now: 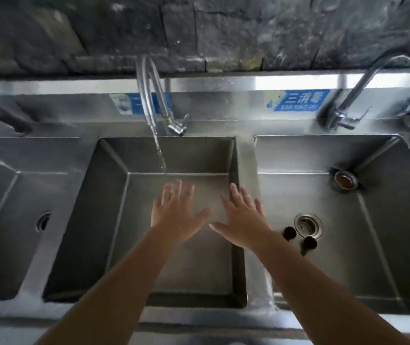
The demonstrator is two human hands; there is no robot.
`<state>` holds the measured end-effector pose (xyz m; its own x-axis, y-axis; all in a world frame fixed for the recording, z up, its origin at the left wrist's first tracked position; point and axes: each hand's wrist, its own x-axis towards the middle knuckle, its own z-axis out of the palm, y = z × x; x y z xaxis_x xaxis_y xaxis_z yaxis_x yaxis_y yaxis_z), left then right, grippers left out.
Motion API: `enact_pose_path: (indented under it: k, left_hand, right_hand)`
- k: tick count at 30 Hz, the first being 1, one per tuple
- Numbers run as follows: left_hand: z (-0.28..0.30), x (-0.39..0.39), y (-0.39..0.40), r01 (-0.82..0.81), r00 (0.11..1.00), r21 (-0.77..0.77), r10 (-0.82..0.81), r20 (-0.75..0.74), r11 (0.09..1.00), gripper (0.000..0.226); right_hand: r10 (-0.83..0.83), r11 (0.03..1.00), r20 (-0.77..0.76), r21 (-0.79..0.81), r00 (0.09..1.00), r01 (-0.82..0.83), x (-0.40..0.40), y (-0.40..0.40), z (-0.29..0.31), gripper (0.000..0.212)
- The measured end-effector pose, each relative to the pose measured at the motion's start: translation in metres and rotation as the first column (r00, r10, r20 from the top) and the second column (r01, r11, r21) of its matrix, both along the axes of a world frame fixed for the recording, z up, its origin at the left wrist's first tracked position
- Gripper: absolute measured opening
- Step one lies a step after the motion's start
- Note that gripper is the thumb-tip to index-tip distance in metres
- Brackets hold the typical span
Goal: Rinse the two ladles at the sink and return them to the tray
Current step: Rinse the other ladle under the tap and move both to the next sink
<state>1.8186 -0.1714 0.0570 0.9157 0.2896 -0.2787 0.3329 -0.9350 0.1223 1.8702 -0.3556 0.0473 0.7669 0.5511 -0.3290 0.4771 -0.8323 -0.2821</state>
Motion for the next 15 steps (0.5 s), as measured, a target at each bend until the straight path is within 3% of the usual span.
enact_pose_path:
  k: [8,15]
  left_hand:
    - [0.004,-0.013,0.091,-0.009,1.000,0.047,0.008,0.030,0.999,0.092]
    - [-0.002,0.009,0.138,0.087,0.995,-0.015,-0.086,0.059,0.996,0.089]
  right_hand:
    - [0.044,0.999,-0.026,0.016,0.999,-0.043,-0.005,0.123,0.011,0.079]
    - [-0.104,0.993,-0.039,-0.056,0.994,0.102,0.014,0.177,0.008,0.073]
